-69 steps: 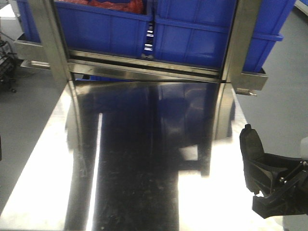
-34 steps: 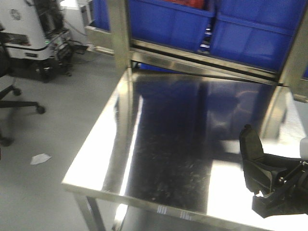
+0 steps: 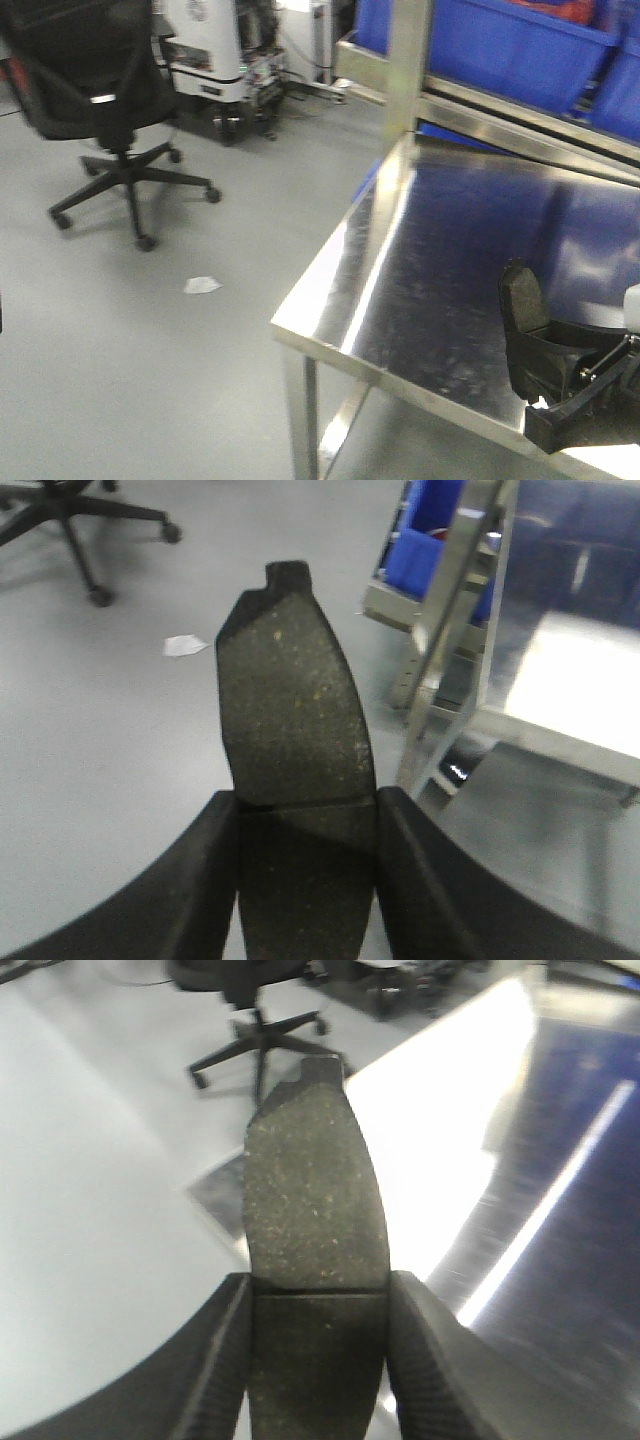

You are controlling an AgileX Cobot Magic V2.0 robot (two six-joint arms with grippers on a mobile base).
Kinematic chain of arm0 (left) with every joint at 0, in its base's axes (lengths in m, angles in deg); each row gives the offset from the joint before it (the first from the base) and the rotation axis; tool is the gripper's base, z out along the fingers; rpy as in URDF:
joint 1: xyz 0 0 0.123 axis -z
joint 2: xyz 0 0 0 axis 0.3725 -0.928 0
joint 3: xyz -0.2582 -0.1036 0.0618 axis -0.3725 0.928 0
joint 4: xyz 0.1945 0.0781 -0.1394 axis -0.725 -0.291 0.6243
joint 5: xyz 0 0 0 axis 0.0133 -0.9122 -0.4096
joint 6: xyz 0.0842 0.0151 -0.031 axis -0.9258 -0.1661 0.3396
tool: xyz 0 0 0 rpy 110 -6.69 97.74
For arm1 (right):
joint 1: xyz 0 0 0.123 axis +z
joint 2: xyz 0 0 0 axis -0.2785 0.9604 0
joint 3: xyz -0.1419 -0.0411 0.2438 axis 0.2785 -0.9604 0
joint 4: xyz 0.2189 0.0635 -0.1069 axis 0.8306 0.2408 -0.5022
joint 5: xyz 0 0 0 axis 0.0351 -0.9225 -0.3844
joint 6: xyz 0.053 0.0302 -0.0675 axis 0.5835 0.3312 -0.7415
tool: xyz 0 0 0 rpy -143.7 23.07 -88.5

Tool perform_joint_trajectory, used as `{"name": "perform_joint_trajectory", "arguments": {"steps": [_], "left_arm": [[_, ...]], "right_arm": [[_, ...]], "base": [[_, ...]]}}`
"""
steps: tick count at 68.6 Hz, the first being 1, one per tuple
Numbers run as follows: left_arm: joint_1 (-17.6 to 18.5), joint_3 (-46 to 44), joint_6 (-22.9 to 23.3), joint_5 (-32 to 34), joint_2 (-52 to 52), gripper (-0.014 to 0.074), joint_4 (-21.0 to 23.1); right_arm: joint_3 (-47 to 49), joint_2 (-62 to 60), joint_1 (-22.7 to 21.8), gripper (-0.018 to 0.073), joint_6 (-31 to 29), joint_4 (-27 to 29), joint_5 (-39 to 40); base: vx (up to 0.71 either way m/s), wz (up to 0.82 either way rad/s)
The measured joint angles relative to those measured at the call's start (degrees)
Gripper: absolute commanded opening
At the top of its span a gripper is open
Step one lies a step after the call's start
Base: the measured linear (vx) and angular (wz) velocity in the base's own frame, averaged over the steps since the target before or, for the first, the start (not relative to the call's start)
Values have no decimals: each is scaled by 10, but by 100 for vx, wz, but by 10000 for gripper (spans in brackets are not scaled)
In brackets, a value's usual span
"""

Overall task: Move and align brake pads A on conveyor
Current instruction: 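Turn the base away from the steel table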

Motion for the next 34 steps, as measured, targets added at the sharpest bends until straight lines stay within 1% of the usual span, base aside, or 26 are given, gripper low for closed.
{"name": "perform_joint_trajectory", "arguments": {"steps": [34], "left_arm": [[0,0,0,0,0,93,0]], "right_arm": [[0,0,0,29,0,0,0]], "base": [[-6,66]]}}
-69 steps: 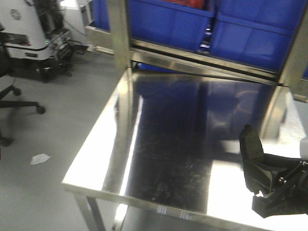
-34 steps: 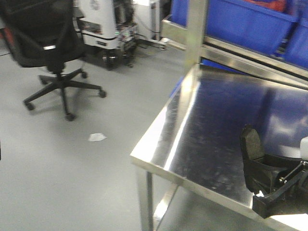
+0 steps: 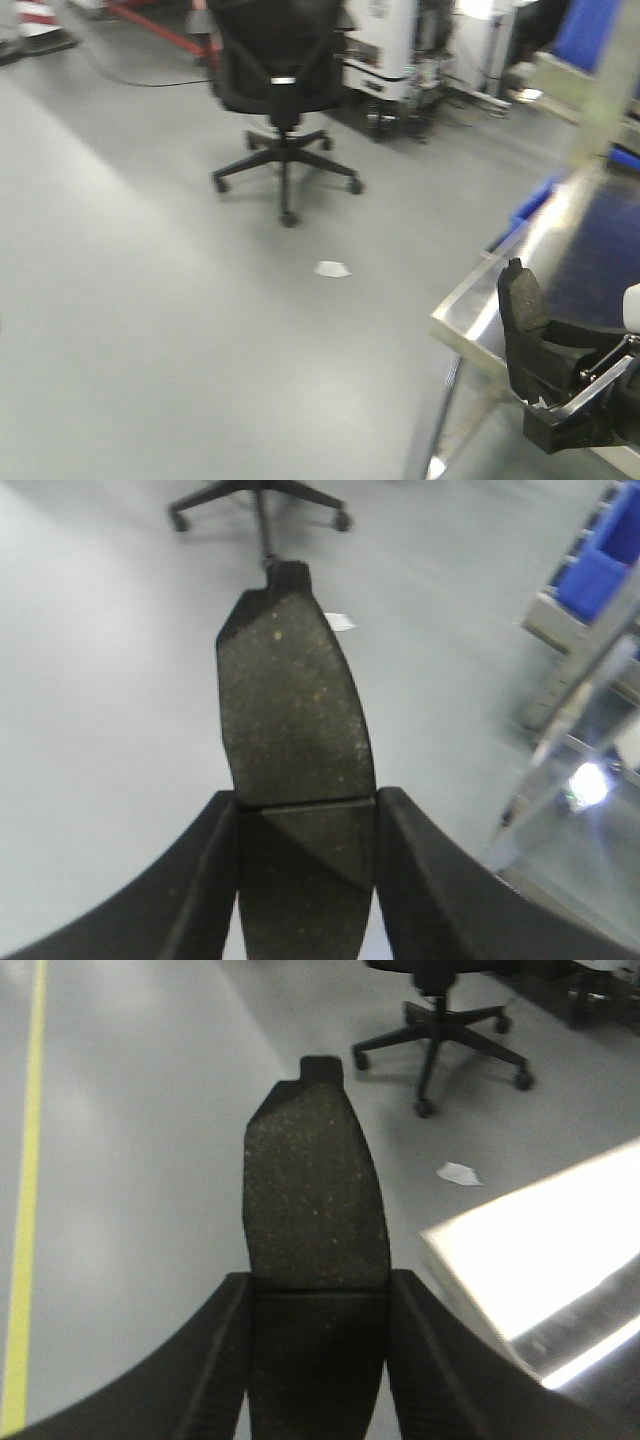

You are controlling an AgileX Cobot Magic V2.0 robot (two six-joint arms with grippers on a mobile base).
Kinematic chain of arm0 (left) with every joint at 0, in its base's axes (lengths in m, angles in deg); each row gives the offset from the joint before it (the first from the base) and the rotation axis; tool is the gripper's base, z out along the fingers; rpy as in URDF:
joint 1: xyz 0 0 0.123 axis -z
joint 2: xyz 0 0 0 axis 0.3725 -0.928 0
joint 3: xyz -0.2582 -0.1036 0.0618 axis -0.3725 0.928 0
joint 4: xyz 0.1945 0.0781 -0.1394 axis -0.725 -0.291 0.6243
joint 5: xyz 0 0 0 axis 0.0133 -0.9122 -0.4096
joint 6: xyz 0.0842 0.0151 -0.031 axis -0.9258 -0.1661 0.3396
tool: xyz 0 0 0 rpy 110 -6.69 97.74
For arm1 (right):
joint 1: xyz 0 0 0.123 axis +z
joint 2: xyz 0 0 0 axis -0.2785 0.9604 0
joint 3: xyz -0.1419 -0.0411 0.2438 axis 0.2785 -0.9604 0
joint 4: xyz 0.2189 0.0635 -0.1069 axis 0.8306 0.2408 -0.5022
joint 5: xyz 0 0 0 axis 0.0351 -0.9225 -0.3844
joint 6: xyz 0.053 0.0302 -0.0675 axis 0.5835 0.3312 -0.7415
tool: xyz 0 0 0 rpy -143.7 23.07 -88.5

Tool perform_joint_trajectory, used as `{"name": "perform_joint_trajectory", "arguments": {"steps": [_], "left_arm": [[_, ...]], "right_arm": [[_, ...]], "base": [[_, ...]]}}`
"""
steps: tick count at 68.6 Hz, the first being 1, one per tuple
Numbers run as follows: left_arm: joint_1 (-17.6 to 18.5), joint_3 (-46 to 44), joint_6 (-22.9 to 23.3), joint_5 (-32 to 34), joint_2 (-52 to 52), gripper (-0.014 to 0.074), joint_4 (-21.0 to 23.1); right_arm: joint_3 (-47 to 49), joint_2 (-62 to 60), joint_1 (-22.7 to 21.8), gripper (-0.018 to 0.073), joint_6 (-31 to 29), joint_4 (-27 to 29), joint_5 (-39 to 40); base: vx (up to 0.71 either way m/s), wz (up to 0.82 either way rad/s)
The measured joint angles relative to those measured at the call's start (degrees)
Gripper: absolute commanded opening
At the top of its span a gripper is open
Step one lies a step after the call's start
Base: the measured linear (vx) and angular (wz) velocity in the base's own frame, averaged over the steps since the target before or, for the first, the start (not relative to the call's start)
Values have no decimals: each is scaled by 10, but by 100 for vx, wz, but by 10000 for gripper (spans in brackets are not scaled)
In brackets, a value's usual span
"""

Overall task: Move and align brake pads A on conveyor
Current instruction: 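Turn the base away from the steel table, then drive along the yellow floor line toward the conveyor belt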

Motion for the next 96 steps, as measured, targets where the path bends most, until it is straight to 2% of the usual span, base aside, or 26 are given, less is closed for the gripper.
{"name": "perform_joint_trajectory", "arguments": {"steps": [96], "left_arm": [[0,0,0,-2,0,93,0]], "right_arm": [[-1,0,0,29,0,0,0]], "base": [[14,57]]}}
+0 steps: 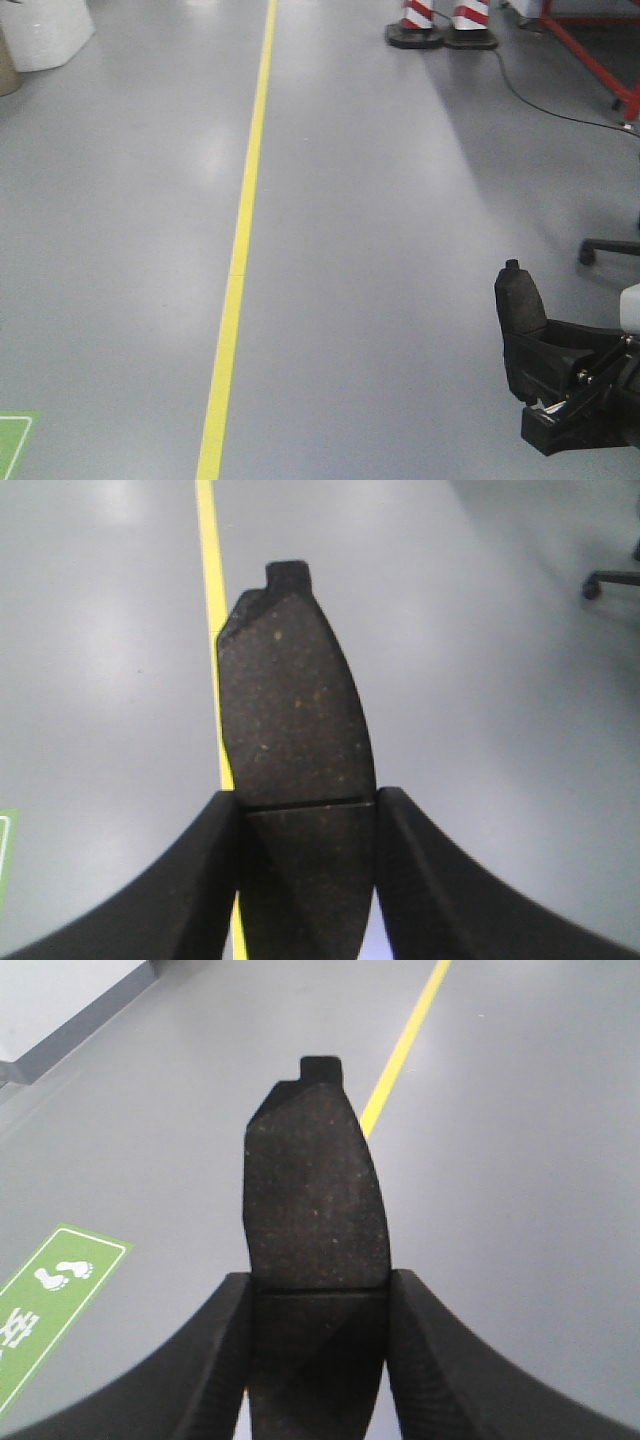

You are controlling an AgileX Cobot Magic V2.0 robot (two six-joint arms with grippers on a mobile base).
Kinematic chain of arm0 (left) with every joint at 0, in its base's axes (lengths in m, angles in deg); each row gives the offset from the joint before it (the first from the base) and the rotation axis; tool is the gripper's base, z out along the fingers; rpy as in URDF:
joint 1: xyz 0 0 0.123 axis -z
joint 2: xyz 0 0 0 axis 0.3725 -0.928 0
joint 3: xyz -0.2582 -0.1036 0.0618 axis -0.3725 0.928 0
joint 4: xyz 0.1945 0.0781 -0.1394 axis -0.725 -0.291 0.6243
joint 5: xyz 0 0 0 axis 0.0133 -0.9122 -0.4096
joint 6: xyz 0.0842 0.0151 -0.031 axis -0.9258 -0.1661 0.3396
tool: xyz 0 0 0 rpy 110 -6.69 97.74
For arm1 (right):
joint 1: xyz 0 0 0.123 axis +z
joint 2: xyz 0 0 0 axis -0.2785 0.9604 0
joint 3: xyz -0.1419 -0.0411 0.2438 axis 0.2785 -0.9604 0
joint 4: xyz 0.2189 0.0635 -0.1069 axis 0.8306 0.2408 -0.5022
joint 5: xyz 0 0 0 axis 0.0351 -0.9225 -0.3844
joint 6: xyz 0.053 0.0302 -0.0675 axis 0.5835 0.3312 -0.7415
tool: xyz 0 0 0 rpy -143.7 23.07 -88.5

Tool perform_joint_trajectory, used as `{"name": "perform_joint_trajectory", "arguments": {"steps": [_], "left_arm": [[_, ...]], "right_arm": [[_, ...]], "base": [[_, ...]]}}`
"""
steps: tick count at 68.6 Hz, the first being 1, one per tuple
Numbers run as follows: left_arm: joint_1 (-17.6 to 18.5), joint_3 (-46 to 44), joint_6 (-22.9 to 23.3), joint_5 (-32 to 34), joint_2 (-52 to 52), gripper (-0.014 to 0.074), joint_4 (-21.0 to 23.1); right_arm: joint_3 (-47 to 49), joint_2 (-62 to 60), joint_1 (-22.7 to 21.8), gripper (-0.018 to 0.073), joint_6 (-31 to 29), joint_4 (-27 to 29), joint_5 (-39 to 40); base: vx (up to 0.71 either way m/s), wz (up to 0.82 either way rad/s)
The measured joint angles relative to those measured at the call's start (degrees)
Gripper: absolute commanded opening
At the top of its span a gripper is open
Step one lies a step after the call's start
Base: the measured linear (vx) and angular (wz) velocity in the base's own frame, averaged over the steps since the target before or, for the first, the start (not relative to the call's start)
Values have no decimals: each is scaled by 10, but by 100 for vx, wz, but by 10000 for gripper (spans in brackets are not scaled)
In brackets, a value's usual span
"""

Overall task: Move and align brake pads A on conveyor
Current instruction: 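Drive along the yellow floor line toward the conveyor belt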

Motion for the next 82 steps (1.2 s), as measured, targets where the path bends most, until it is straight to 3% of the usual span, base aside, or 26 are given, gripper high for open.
{"name": "perform_joint_trajectory", "arguments": {"steps": [31,82], "left_arm": [[0,0,0,0,0,93,0],[0,0,0,0,0,93,0]], "right_arm": [[0,0,0,29,0,0,0],[0,0,0,29,0,0,0]], "base": [[29,13],[48,-3]]}}
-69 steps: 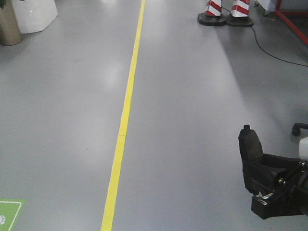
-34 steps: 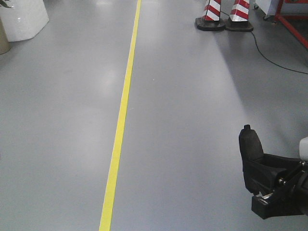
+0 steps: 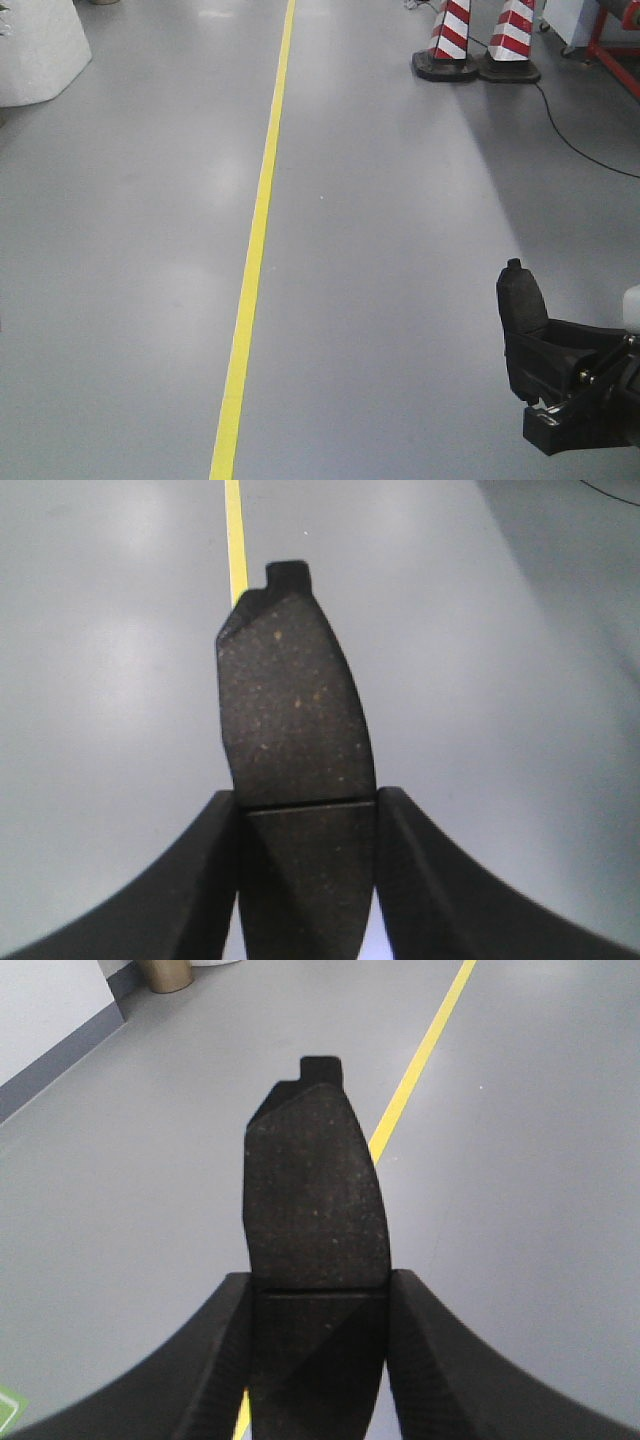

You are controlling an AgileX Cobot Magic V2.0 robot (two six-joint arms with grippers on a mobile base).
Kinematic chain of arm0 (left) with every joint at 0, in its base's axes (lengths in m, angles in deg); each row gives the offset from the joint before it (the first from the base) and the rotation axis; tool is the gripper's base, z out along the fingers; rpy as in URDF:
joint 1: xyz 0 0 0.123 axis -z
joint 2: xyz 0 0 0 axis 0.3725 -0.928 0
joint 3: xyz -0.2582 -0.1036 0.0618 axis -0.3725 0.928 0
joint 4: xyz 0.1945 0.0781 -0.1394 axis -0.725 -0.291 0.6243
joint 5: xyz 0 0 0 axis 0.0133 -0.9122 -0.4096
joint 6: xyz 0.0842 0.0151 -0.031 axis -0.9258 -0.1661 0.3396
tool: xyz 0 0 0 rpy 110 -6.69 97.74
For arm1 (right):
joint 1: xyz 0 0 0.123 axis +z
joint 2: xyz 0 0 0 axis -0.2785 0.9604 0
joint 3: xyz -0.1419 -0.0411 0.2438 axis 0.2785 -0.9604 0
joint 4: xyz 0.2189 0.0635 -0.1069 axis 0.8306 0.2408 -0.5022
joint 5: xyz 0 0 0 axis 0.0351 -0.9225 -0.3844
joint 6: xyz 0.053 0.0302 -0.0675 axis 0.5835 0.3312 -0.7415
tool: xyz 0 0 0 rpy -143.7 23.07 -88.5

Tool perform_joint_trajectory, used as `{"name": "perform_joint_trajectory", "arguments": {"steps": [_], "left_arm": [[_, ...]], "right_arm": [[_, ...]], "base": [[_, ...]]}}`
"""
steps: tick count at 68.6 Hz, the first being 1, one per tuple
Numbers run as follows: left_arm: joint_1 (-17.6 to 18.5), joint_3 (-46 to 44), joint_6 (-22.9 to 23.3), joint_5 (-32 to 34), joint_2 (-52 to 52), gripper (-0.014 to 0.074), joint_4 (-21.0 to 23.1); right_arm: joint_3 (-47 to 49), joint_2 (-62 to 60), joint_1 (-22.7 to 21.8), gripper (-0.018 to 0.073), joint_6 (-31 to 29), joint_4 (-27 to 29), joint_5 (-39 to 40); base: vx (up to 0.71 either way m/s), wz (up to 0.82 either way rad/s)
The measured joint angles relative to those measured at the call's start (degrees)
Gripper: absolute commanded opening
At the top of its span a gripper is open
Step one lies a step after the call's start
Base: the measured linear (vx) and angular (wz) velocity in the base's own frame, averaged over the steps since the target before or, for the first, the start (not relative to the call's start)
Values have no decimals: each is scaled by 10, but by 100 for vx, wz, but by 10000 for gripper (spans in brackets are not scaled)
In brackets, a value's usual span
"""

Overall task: Move and align brake pads A on conveyor
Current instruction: 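Drive along the yellow floor line toward the conveyor belt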

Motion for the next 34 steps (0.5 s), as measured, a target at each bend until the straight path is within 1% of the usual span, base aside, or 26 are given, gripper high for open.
{"name": "perform_joint_trajectory", "arguments": {"steps": [34], "left_arm": [[0,0,0,0,0,93,0]], "right_arm": [[0,0,0,29,0,0,0]], "base": [[53,3]]}}
